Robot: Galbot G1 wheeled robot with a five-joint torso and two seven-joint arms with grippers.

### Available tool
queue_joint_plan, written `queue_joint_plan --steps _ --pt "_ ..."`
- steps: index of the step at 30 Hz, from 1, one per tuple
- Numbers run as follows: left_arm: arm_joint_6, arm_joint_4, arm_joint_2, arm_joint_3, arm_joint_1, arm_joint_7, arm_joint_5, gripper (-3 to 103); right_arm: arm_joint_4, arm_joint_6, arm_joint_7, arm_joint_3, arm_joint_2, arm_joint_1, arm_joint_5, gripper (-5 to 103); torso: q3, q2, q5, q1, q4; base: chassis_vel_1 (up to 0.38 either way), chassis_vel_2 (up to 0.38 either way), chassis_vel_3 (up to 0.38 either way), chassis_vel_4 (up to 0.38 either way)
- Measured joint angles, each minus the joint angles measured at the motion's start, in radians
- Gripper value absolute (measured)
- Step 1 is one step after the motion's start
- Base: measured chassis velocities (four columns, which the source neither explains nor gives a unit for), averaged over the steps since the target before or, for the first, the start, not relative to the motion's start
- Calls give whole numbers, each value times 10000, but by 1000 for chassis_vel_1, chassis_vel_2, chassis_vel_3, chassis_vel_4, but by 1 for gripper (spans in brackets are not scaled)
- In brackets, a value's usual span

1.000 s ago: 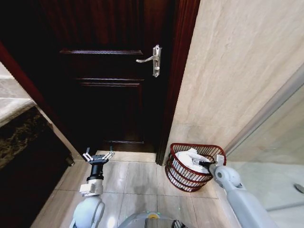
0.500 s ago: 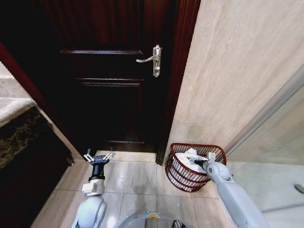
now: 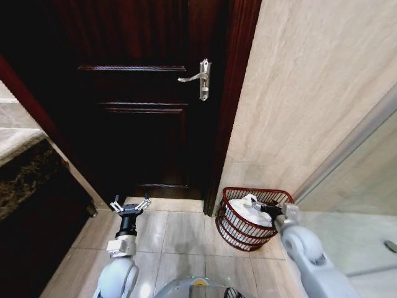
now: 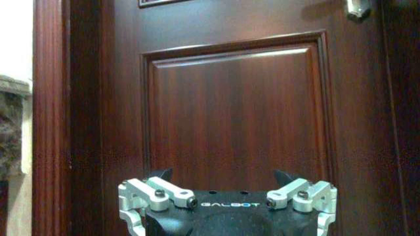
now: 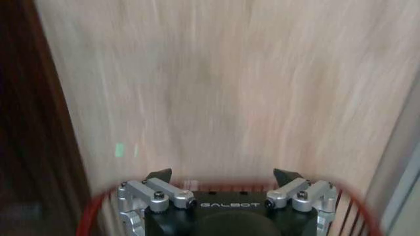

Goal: Discard the used towel into the hamper.

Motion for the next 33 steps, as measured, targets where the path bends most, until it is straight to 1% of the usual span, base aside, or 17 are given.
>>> queue_joint_plan --steps 1,2,4,5,6,7,9,10,12,14,15,18,28,31,33 --pt "0 0 0 0 0 0 0 100 0 0 0 0 0 0 0 100 0 0 0 0 0 0 0 0 0" --pt "34 -42 2 39 60 14 -1 100 90 607 -198 137 308 -278 -535 100 0 0 -1 0 1 0 0 0 0" --pt "69 -123 2 95 176 105 -13 100 292 1594 -511 389 965 -819 -1298 100 1 0 0 0 1 0 0 0 0" --pt "70 -144 3 113 222 152 -21 100 412 1999 -647 509 1313 -1081 -1563 100 1 0 0 0 1 0 0 0 0" --pt "70 -144 3 113 222 152 -21 100 412 1999 -647 509 1313 -1081 -1563 100 1 0 0 0 1 0 0 0 0" --pt "60 -152 6 138 269 209 -32 100 569 2523 -815 658 1780 -1445 -1851 100 1 0 1 0 -1 0 0 0 0" --pt "40 -185 14 159 323 368 -143 100 774 3250 -1028 882 2362 -1938 -2185 100 1 0 -2 0 -1 0 0 0 0" --pt "40 -185 14 159 323 368 -143 100 774 3250 -1028 882 2362 -1938 -2185 100 1 0 -2 0 -1 0 0 0 0" --pt "48 -263 26 194 355 565 -349 100 892 3654 -1244 1080 2750 -2320 -2276 100 1 0 -1 0 -1 0 0 0 0" --pt "62 -317 44 297 364 791 -487 100 905 3727 -1492 1263 2944 -2663 -2040 100 1 0 0 0 0 0 0 0 0" --pt "62 -317 44 297 364 791 -487 100 905 3727 -1492 1263 2944 -2663 -2040 100 1 0 0 0 0 0 0 0 0" --pt "62 -314 80 575 366 906 -508 100 964 3801 -1836 1505 3178 -3007 -1769 100 2 0 1 0 0 0 0 0 0" --pt "154 -124 163 865 121 991 -442 100 1194 3834 -1954 1643 3435 -3242 -1791 100 4 -1 0 3 1 33 -22 -23 27" --pt "216 -129 173 903 80 1012 -355 100 1193 3625 -1983 1698 3435 -3300 -1612 100 3 0 1 2 1 114 -113 -118 115" --pt "224 -129 173 906 82 1012 -315 100 1189 3611 -1982 1740 3427 -3319 -1567 100 2 0 1 2 1 129 -141 -125 124"
